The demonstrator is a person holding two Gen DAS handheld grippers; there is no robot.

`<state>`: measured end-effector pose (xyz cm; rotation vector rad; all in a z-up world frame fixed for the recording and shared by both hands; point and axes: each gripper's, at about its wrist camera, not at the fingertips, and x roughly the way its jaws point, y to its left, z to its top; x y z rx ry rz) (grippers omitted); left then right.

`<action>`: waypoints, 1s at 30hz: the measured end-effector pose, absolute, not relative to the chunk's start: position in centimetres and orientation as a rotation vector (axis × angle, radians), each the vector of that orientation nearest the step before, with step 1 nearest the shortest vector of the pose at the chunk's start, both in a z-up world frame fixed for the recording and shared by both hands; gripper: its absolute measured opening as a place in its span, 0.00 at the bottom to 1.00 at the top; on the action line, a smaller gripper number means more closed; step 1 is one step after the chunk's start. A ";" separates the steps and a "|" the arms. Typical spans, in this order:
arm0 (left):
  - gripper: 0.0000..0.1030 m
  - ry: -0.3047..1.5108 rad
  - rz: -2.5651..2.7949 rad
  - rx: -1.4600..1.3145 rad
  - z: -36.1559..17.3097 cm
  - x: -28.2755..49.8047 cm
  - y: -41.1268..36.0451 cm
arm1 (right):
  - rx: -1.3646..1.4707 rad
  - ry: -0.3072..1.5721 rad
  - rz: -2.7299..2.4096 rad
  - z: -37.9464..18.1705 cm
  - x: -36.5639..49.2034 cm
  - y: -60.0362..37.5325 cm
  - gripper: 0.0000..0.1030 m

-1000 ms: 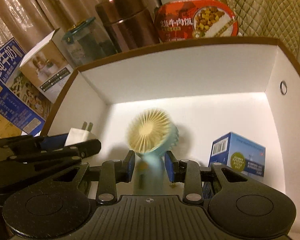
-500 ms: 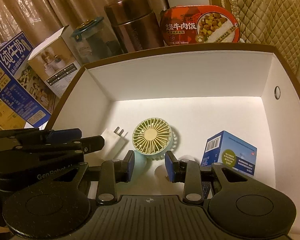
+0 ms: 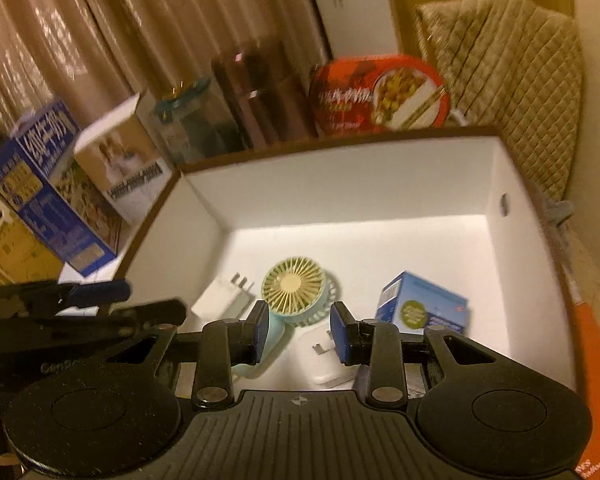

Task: Organize rigid objects
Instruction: 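Open the left tool to drop the charger while the right tool releases the fan, then withdraw both tools from the brown box back toward the mat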

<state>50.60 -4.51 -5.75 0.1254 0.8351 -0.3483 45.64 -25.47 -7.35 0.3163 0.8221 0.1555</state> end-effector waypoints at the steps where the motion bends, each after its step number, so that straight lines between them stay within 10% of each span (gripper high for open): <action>1: 0.67 0.829 -0.346 0.125 -5.5 50.1 -4.4 | 0.321 0.809 0.152 -6.9 45.2 -25.7 0.30; 11: 0.80 0.761 -0.298 0.164 -2.9 43.7 -3.4 | 0.339 0.709 0.148 -3.1 39.5 -27.3 0.58; 30: 0.80 0.791 -0.250 0.102 -1.6 32.9 -1.9 | 0.269 0.763 0.237 -2.9 29.8 -26.5 0.60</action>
